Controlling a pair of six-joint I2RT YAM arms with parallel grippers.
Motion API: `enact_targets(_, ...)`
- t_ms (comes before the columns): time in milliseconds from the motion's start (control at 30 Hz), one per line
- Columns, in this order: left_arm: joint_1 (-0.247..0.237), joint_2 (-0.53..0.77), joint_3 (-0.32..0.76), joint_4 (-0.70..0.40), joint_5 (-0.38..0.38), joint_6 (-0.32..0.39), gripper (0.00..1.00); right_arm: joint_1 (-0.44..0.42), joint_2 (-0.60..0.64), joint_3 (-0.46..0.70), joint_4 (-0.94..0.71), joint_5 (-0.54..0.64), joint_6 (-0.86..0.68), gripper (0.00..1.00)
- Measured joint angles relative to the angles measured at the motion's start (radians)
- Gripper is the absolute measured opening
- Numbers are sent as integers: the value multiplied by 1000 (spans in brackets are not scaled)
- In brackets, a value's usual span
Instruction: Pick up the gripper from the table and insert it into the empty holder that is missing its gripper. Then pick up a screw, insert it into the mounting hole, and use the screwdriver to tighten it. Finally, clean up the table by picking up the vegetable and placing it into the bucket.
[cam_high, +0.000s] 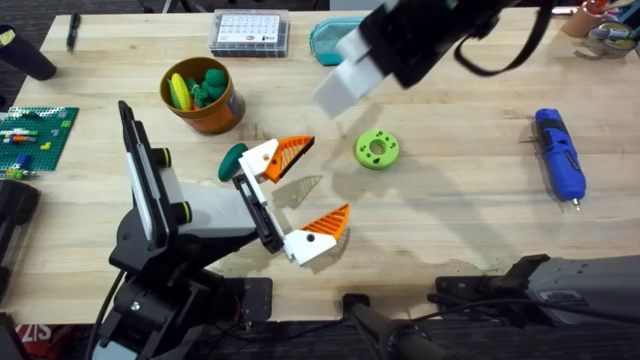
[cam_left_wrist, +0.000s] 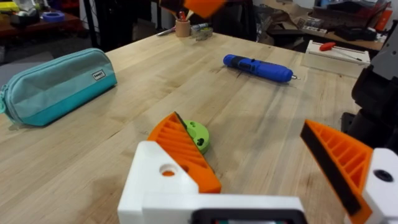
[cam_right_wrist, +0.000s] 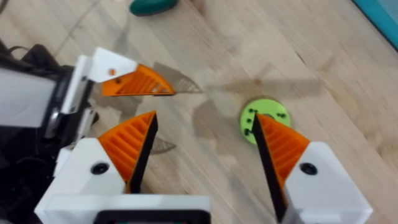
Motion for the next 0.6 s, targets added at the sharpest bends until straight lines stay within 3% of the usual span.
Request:
enact_targets(433, 0, 0, 0, 0, -4, -1, 990, -36, 7, 0, -6, -5, 51, 936)
enact_targets(600, 0, 0, 0, 0, -4, -1, 990, -70, 56, 0, -6, -154, 42, 936)
